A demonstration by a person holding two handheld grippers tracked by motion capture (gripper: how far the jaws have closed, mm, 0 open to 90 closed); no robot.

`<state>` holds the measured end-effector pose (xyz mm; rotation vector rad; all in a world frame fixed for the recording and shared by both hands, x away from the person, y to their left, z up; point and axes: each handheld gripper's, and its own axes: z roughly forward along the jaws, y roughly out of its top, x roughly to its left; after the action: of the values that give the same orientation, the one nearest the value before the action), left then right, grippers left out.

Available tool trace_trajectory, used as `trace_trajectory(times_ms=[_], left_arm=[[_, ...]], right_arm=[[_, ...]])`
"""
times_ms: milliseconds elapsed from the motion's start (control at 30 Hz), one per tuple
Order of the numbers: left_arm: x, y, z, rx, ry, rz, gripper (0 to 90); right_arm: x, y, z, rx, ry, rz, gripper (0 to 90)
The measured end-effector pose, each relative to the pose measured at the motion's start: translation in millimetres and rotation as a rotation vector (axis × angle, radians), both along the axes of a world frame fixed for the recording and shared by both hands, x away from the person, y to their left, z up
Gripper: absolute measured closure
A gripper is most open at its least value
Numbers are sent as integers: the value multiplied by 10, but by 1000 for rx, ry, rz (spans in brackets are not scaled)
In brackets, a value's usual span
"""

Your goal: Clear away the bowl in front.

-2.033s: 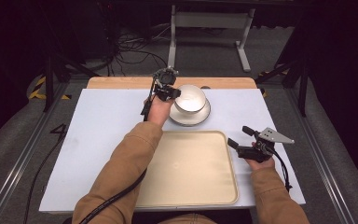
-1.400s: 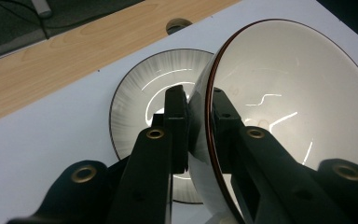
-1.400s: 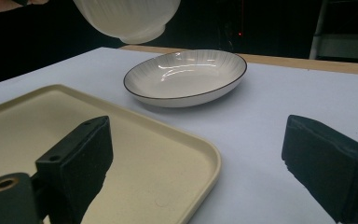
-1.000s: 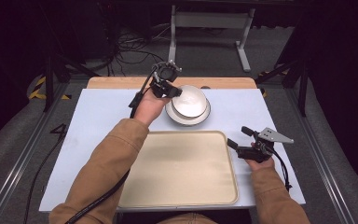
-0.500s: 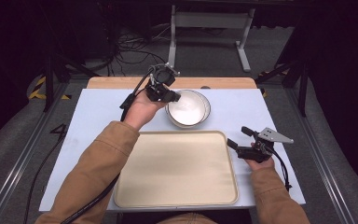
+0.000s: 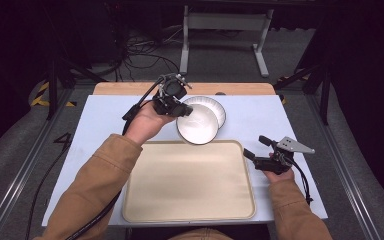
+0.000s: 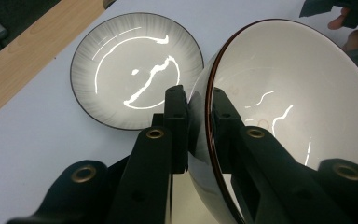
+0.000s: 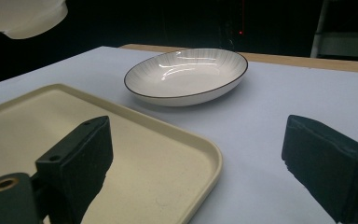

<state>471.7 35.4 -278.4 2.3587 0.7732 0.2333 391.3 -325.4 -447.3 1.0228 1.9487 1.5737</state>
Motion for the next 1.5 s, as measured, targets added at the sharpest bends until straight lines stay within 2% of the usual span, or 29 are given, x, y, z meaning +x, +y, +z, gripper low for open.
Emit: trace_trajectory(times_ms=[200, 667, 967, 1200, 1500], left_arm=[[-117, -9, -22, 41, -8, -49, 813], [-263, 9, -19, 60, -11, -132, 812], [-297, -1, -104, 70, 7, -182, 812], [-322, -28, -177, 95, 29, -211, 812], [-322, -75, -304, 119, 63, -228, 812]], right_arm=[[-1, -1, 0, 1, 2, -1, 91], [-1, 1, -1, -1, 2, -2, 91], [-1, 2, -1, -1, 3, -2, 92], [-2, 3, -1, -2, 3, -3, 91], [-1, 2, -1, -1, 4, -3, 91]])
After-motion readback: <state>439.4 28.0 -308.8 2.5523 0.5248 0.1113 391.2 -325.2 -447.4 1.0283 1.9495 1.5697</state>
